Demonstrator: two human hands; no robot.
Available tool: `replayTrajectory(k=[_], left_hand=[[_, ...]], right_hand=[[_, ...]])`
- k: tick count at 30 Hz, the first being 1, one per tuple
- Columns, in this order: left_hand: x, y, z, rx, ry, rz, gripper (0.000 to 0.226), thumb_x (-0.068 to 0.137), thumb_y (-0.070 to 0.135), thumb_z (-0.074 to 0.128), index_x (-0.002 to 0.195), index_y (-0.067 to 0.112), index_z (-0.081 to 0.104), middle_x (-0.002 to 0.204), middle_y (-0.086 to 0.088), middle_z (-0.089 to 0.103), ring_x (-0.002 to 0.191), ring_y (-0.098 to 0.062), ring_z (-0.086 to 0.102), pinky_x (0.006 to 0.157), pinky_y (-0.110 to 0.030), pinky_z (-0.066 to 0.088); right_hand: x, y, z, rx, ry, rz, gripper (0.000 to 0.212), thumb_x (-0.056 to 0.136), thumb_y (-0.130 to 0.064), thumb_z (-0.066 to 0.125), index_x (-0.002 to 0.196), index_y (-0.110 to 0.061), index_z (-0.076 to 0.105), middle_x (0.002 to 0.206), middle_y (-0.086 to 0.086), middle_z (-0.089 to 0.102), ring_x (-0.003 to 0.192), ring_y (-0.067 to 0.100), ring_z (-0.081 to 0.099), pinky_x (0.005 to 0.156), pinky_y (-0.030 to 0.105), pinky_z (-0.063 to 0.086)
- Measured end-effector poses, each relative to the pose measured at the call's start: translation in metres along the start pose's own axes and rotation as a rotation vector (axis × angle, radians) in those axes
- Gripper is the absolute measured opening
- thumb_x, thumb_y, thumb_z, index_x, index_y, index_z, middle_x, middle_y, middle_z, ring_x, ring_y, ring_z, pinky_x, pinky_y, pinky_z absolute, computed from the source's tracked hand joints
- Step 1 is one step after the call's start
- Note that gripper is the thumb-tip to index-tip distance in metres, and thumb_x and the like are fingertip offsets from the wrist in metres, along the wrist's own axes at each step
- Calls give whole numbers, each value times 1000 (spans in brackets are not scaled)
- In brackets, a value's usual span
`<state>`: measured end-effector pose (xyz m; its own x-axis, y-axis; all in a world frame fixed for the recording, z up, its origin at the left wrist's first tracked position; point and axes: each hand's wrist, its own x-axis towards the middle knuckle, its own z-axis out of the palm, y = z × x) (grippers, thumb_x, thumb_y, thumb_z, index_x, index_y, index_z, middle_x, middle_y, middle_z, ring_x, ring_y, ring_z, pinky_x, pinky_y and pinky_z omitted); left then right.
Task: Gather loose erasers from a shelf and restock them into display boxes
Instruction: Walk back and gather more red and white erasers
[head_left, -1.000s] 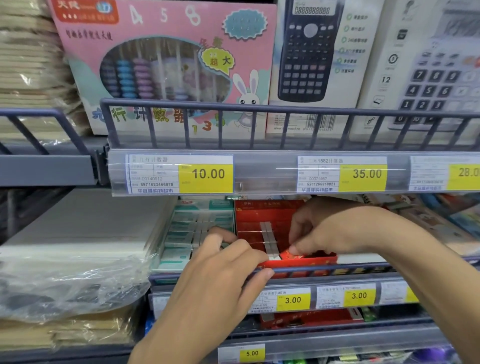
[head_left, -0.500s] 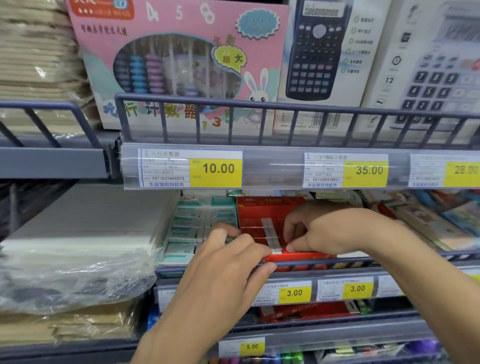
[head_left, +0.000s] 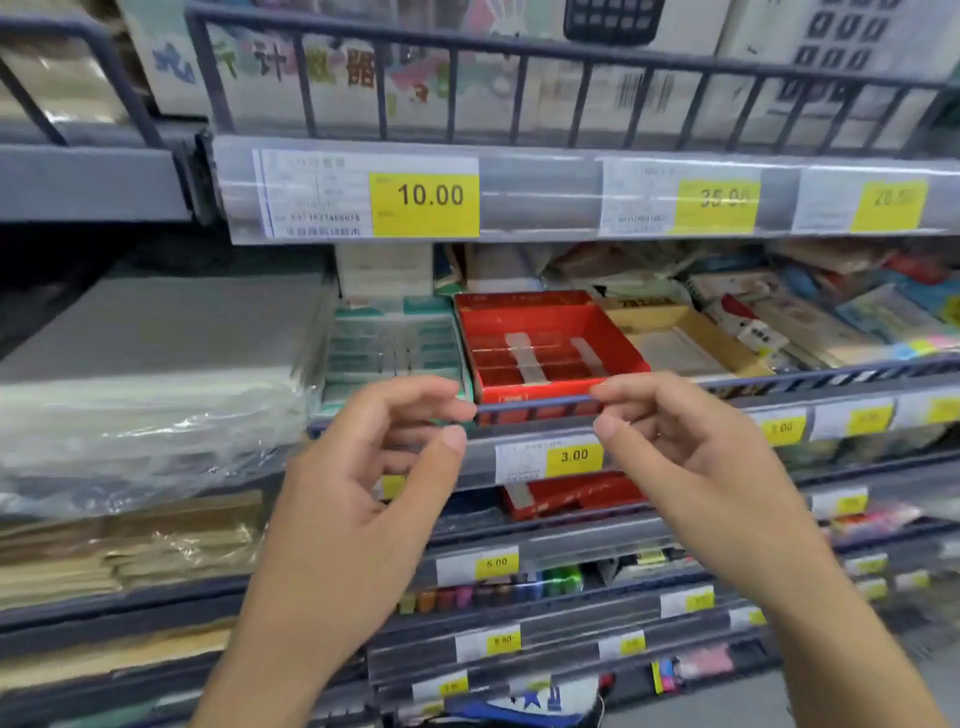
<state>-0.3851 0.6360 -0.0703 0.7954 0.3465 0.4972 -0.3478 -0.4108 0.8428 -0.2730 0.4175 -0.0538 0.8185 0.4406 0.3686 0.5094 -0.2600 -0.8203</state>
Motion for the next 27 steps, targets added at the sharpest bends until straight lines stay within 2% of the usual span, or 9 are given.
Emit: replayTrajectory(k=[3,5,8,11,13,18,21,24,27], left_hand=[[-33,-25,1,-145,-107,-166,21,92,46,65,112,45,69,111,15,77,98,-6,73,84,-12,54],[-59,-54,9,-184,-202,-336,19,89,48,66,107,46,71,109,12,78,96,-7,74,81,-14,56],[-106,-110,27,-181,-315,-600,14,96,31,68,100,44,72,104,9,80,94,-8,75,74,-25,60],[-164,-166,46,-139,-398,-858,19,101,9,65,102,26,73,95,2,81,92,-20,71,72,-29,55],[-202,-192,54,-95,-448,-982,15,100,3,64,103,17,70,93,-4,79,89,-24,67,68,-28,53],[-273,-211,71,33,-549,-1136,16,100,3,64,101,18,70,89,-7,80,78,-15,69,64,-24,55],[-296,-204,92,74,-589,-1173,12,102,7,63,104,17,70,96,2,82,74,-4,73,63,-19,56],[-308,-188,123,101,-634,-1194,11,103,10,63,107,17,70,96,3,82,78,-4,74,73,-27,56],[-315,-168,161,100,-666,-1201,11,103,8,62,106,15,68,95,0,81,79,-9,72,75,-32,54]], right_hand=[[-57,31,19,166,-20,155,15,95,-30,68,110,-31,71,86,-4,69,73,12,64,63,20,52],[-96,55,33,266,4,296,13,94,-26,70,106,-25,73,79,0,68,66,14,61,61,24,51],[-155,95,49,375,67,551,13,94,-15,65,105,-16,72,83,16,68,66,21,57,58,31,48],[-216,133,56,363,116,789,15,97,-3,59,108,-6,69,80,11,68,64,21,56,54,26,46],[-256,155,55,326,141,927,16,98,-1,59,109,-5,69,81,11,69,61,18,57,52,25,46],[-364,196,42,294,220,1187,13,97,-1,60,107,-3,69,81,11,70,58,15,59,51,26,47],[-421,209,25,289,272,1280,13,98,-2,60,106,-4,70,79,8,72,56,13,61,50,25,47],[-464,215,1,303,307,1337,14,98,-1,59,105,-5,70,80,7,72,57,12,61,51,24,48],[-495,223,-26,309,322,1356,14,99,-4,57,106,-8,69,87,11,72,61,12,62,55,28,49]])
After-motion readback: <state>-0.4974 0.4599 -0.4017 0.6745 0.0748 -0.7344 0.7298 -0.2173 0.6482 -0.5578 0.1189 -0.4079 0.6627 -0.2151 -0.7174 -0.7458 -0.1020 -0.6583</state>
